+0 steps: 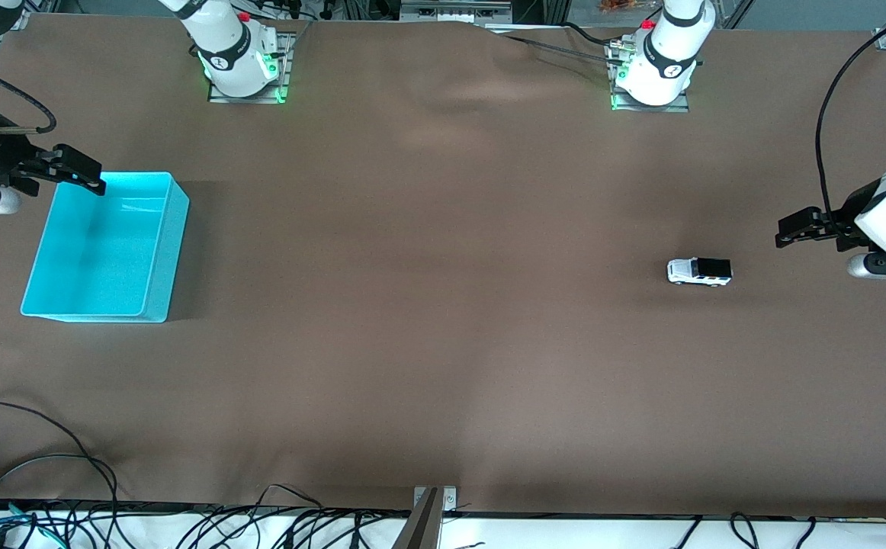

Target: Wind and store white jeep toy

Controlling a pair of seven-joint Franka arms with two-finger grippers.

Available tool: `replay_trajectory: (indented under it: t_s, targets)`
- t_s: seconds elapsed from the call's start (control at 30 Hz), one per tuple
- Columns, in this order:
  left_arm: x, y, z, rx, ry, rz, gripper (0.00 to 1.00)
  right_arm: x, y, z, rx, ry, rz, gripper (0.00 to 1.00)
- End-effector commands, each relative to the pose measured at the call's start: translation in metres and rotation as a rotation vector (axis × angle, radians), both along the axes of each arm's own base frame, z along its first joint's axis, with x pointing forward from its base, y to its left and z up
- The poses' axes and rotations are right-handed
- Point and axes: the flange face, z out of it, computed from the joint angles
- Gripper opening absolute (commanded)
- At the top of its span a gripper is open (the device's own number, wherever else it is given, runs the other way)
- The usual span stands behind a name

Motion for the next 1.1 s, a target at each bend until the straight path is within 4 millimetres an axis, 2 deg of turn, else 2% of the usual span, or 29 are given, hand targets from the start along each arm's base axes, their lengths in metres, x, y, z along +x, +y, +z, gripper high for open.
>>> replay_trajectory:
  t_s: [0.0, 0.43, 0.53, 0.83, 0.93, 1.07]
  targets:
    - [-0.008, 0.003, 0.005, -0.015, 0.004, -0.009, 1.00, 0.002, 0.001, 0.004, -0.008, 0.000, 0.000, 1.00]
    - [-0.008, 0.003, 0.005, -0.015, 0.002, -0.008, 1.00, 0.003, 0.001, 0.006, -0.009, -0.003, 0.000, 1.00]
    - [-0.007, 0.002, -0.001, -0.014, 0.016, -0.005, 1.00, 0.003, -0.001, 0.006, -0.009, -0.003, -0.003, 1.00]
    - [-0.006, 0.008, -0.003, -0.012, 0.024, 0.013, 1.00, 0.005, -0.002, 0.002, -0.009, 0.002, -0.002, 1.00]
    - [-0.006, 0.010, -0.004, -0.007, 0.029, 0.066, 1.00, 0.005, 0.000, 0.002, -0.009, 0.002, 0.001, 1.00]
    - [-0.004, 0.010, -0.008, 0.012, 0.036, 0.260, 1.00, 0.005, -0.001, 0.002, -0.009, 0.003, 0.005, 1.00]
